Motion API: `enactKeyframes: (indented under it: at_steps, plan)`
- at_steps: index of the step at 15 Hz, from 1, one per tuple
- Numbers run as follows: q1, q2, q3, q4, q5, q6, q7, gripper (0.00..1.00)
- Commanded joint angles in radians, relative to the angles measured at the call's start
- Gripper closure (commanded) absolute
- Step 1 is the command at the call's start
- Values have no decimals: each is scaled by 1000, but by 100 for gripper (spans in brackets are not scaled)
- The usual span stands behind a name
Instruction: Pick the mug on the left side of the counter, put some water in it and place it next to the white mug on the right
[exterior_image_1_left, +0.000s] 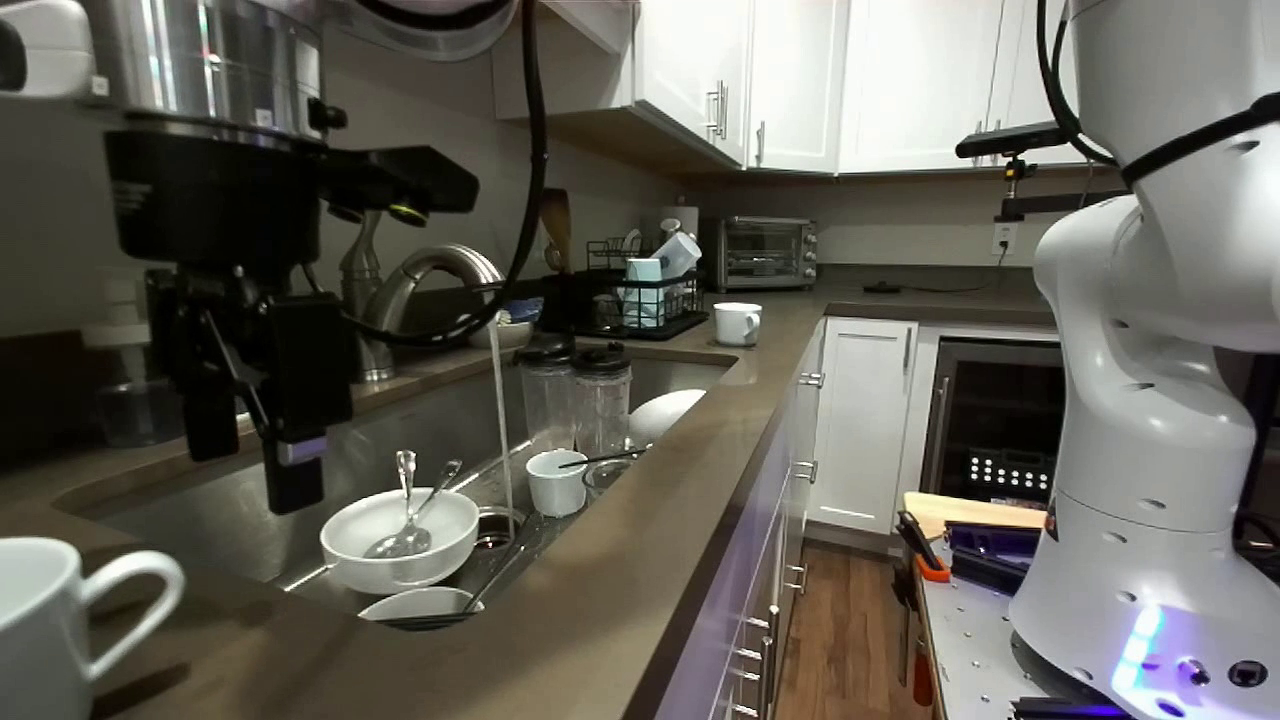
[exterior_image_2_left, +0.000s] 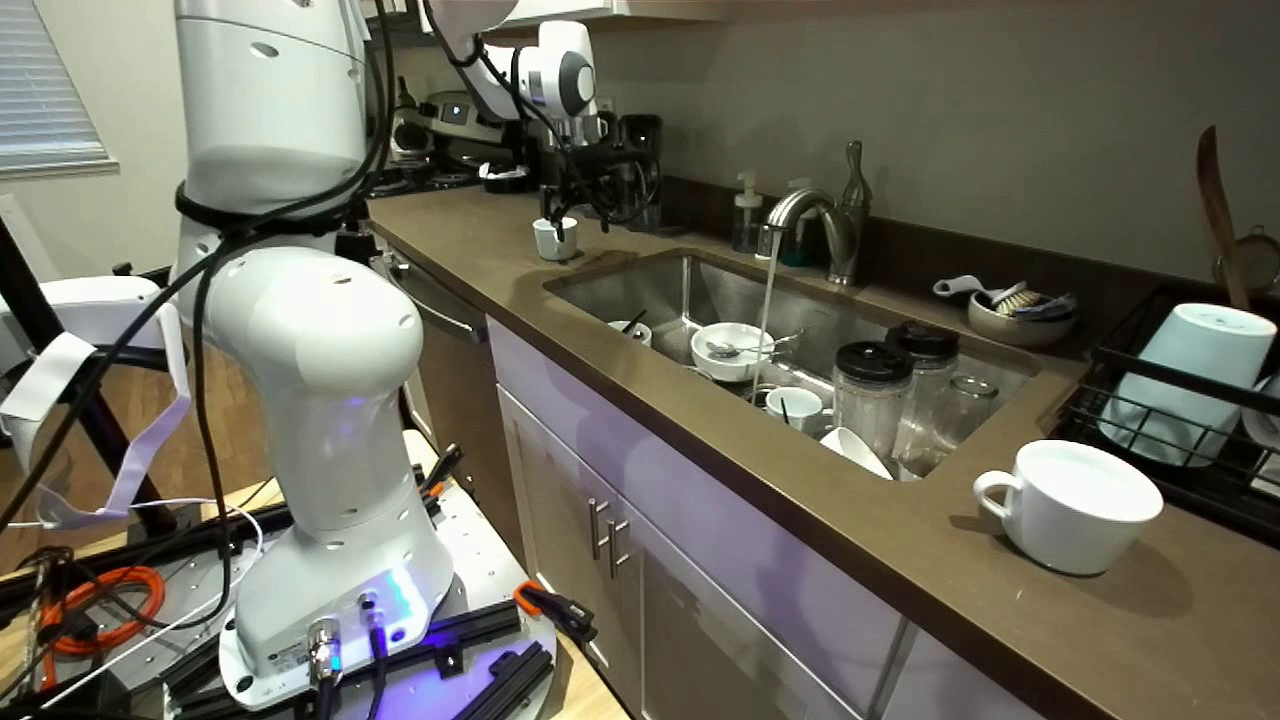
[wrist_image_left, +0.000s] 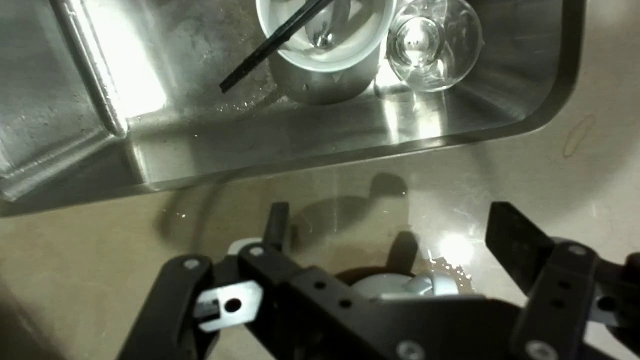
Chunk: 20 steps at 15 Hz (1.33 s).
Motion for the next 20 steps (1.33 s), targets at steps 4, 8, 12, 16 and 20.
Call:
enactKeyframes:
  at_steps: [4, 8, 12, 16, 20]
  plan:
    - [-7, 86, 25, 79, 56, 29, -126, 0]
    - [-13, 162, 30, 163, 86, 15, -203, 0]
    - [-5, 230, 28, 252, 113, -47, -212, 0]
    - [17, 241, 14, 289, 93, -128, -167, 0]
    - [17, 234, 11, 273, 88, -115, -176, 0]
